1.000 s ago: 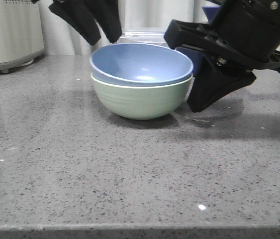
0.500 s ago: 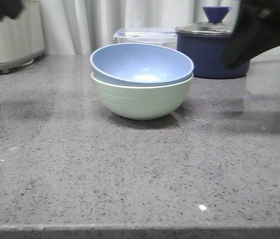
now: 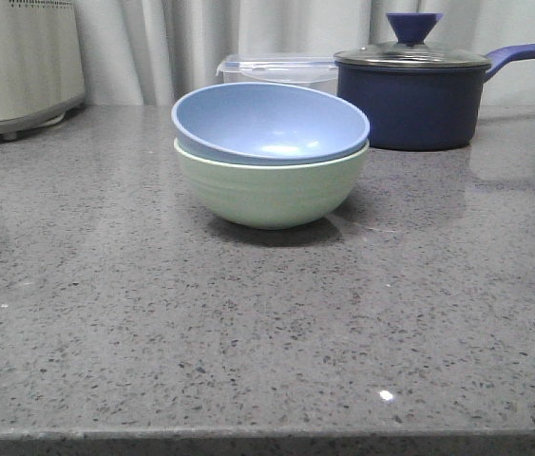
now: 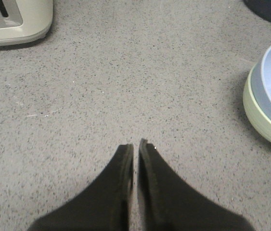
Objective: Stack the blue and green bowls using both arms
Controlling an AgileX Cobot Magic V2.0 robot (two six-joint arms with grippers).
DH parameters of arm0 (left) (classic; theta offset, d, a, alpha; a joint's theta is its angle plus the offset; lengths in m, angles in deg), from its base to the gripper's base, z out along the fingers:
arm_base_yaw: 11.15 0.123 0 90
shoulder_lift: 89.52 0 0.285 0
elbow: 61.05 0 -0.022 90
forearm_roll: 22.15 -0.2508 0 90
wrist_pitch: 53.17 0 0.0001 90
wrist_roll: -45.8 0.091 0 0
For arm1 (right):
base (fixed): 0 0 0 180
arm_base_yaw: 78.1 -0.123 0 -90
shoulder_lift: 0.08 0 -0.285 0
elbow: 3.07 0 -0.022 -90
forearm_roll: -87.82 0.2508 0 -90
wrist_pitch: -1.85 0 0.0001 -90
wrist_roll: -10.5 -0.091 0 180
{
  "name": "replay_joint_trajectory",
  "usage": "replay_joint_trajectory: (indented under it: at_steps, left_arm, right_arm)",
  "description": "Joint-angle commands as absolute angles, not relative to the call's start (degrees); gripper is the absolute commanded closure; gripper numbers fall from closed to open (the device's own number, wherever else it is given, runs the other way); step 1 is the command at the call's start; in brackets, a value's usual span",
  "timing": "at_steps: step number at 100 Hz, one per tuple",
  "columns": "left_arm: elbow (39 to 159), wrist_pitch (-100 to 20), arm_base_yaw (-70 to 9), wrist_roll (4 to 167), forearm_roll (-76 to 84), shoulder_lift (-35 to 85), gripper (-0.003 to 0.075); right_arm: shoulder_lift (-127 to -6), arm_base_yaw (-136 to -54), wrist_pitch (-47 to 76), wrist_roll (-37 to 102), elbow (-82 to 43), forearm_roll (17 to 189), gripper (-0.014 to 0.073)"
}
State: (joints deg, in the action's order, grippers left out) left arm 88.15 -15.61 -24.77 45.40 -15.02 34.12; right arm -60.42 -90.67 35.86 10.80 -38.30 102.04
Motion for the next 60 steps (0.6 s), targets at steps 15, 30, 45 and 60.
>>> replay_joint_trajectory:
  at_steps: [15,30,45,60]
  left_arm:
    - [81.3,-24.7,-24.6,45.0,-14.8,44.5,0.0741]
    - [76.5,-26.0,-24.6,45.0,-14.9,50.8,0.0741]
    - [72.2,-27.3,-24.6,45.0,-14.9,56.1,0.0741]
    - [68.6,-28.1,-24.6,45.0,-14.9,61.9,0.0741]
  right_arm:
    - [-48.6,-90.4,27.5,11.5,-43.6,101.9,0.0652]
    - [-41.5,-90.4,26.4,11.5,-48.1,101.4,0.0673]
    - [-35.7,-90.4,26.3,11.5,-51.7,101.4,0.0673]
    - [-29.5,-90.4,26.0,11.5,-54.7,101.4,0.0673]
